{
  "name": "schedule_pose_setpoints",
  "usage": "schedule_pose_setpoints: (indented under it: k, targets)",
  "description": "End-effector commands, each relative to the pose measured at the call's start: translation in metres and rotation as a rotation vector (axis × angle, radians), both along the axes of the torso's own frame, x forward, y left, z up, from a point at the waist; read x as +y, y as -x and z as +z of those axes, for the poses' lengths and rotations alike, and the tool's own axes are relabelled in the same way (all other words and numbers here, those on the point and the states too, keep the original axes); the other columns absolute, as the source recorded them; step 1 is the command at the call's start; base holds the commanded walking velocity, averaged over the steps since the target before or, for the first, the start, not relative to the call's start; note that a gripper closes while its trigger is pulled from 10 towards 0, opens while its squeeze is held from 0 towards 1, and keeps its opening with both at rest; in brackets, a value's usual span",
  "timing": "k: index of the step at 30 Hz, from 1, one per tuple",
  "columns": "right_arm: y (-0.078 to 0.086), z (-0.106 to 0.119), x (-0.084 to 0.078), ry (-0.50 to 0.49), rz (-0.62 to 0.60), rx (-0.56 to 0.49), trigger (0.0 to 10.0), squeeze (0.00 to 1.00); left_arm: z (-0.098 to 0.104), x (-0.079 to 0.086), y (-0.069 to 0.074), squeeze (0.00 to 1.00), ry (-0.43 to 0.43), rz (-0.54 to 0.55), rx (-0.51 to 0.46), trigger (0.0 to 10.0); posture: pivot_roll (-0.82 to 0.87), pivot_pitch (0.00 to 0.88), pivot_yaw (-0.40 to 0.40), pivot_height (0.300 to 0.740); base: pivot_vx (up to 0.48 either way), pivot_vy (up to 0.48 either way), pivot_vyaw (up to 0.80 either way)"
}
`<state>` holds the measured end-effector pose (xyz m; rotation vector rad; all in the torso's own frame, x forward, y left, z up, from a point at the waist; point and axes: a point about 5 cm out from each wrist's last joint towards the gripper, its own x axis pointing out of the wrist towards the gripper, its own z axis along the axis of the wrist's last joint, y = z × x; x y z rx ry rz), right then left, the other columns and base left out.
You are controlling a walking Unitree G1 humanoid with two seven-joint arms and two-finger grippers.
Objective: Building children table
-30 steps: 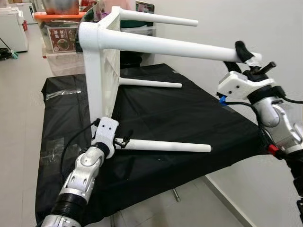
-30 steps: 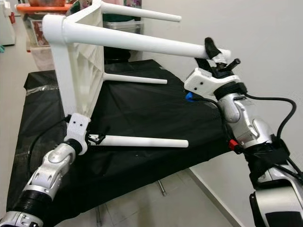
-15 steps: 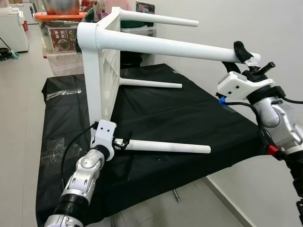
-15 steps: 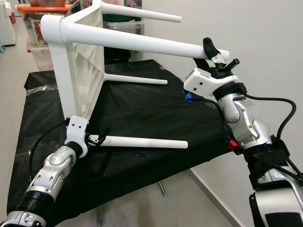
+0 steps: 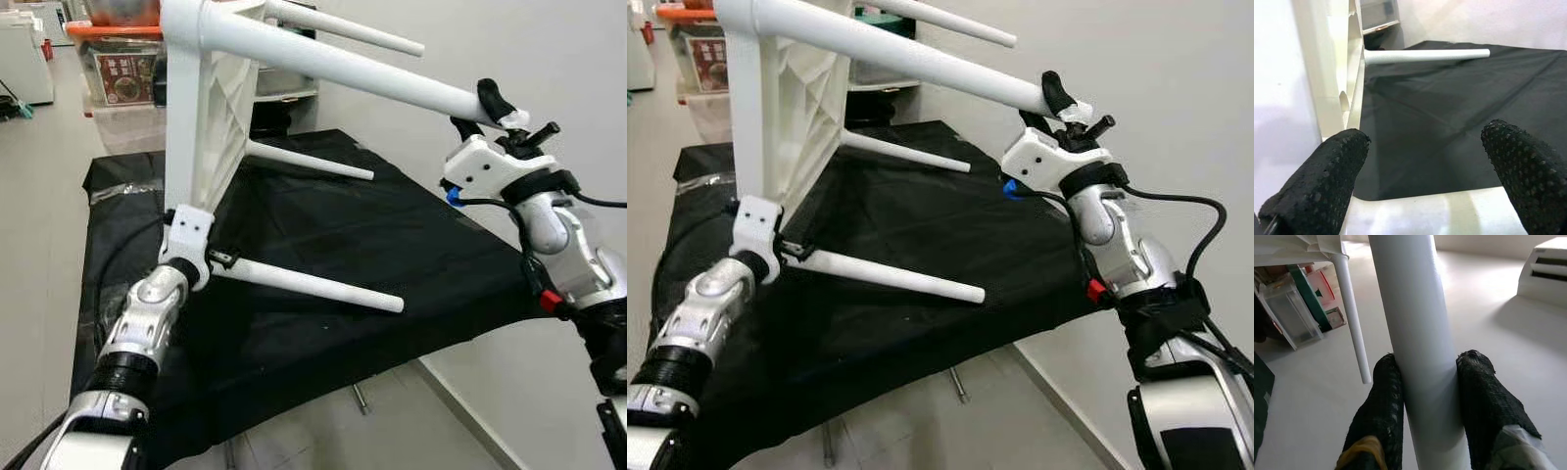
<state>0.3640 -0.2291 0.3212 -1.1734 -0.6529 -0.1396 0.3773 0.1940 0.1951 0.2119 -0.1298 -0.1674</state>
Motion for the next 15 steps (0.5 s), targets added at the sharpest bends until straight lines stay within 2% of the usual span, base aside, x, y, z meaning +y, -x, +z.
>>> schedule_pose_setpoints:
  k: [1, 2, 5, 7, 8, 9, 10, 11, 12, 13, 15]
  targets:
    - [0.001, 0.003, -0.036, -0.229, -0.113, -0.003, 0.0, 0.00, 0.021, 0.039, 0.002, 0.00, 0.006, 0.140, -0.074, 10.0, 0.03, 0.000, -0.013, 0.740, 0.000, 0.000, 0.00]
    - [0.001, 0.003, -0.036, -0.229, -0.113, -0.003, 0.0, 0.00, 0.021, 0.039, 0.002, 0.00, 0.006, 0.140, -0.074, 10.0, 0.03, 0.000, -0.013, 0.740, 0.000, 0.000, 0.00]
    - [-0.006, -0.019, -0.043, -0.367, -0.143, 0.103, 0.0, 0.00, 0.044, 0.043, -0.001, 0.00, -0.028, 0.138, -0.143, 10.0, 0.04, 0.000, -0.013, 0.740, 0.000, 0.000, 0.00]
    - [-0.006, -0.019, -0.043, -0.367, -0.143, 0.103, 0.0, 0.00, 0.044, 0.043, -0.001, 0.00, -0.028, 0.138, -0.143, 10.0, 0.04, 0.000, -0.013, 0.740, 0.000, 0.000, 0.00]
    - [-0.008, -0.024, -0.044, -0.403, -0.149, 0.132, 0.0, 0.00, 0.048, 0.045, -0.002, 0.00, -0.037, 0.138, -0.153, 10.0, 0.04, 0.000, -0.013, 0.740, 0.000, 0.000, 0.00]
    - [-0.011, -0.037, -0.046, -0.493, -0.158, 0.201, 0.0, 0.00, 0.057, 0.048, -0.004, 0.00, -0.044, 0.140, -0.171, 10.0, 0.04, 0.000, -0.012, 0.740, 0.000, 0.000, 0.00]
    - [-0.011, -0.037, -0.046, -0.493, -0.158, 0.201, 0.0, 0.00, 0.057, 0.048, -0.004, 0.00, -0.044, 0.140, -0.171, 10.0, 0.04, 0.000, -0.012, 0.740, 0.000, 0.000, 0.00]
    - [-0.012, -0.041, -0.047, -0.524, -0.162, 0.222, 0.0, 0.00, 0.060, 0.048, -0.005, 0.00, -0.046, 0.141, -0.175, 10.0, 0.04, 0.000, -0.012, 0.740, 0.000, 0.000, 0.00]
    - [-0.014, -0.049, -0.049, -0.607, -0.162, 0.261, 0.0, 0.00, 0.062, 0.049, -0.005, 0.00, -0.049, 0.142, -0.181, 10.0, 0.05, 0.000, -0.012, 0.740, 0.000, 0.000, 0.00]
    - [-0.014, -0.049, -0.049, -0.607, -0.162, 0.261, 0.0, 0.00, 0.062, 0.049, -0.005, 0.00, -0.049, 0.142, -0.181, 10.0, 0.05, 0.000, -0.012, 0.740, 0.000, 0.000, 0.00]
    - [-0.017, -0.064, -0.051, -0.790, -0.157, 0.338, 0.0, 0.00, 0.067, 0.052, -0.005, 0.00, -0.054, 0.145, -0.194, 10.0, 0.05, 0.000, -0.012, 0.740, 0.000, 0.000, 0.00]
